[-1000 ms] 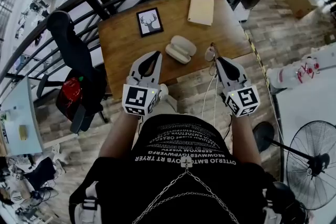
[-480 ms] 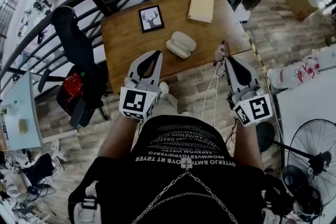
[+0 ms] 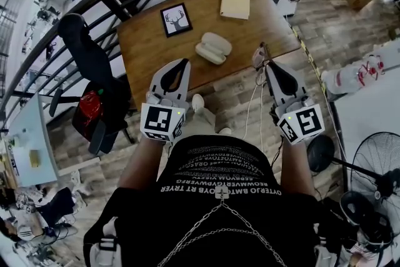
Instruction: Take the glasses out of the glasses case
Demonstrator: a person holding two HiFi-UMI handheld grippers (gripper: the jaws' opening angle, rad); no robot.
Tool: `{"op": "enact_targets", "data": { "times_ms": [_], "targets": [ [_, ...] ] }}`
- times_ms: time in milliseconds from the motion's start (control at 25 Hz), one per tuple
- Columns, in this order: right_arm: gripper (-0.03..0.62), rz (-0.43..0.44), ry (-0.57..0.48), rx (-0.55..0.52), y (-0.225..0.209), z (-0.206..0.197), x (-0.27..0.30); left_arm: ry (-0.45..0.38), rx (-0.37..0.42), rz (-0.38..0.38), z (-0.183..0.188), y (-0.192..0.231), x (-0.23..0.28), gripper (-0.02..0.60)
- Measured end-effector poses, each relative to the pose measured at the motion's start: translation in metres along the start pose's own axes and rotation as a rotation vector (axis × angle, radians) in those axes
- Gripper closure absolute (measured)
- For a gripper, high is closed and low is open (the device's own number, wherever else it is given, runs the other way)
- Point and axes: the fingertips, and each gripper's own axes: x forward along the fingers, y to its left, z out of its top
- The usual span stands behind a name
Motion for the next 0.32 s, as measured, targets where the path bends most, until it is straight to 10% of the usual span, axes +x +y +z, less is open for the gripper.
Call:
{"op": "enact_targets", "data": {
  "times_ms": [320],
  "targets": [
    [0.568, 0.019, 0.035, 0.032, -0.013, -0.016, 0.032, 0.019, -0.003, -0.002, -0.005, 0.016, 0.028, 0.552]
  ]
}}
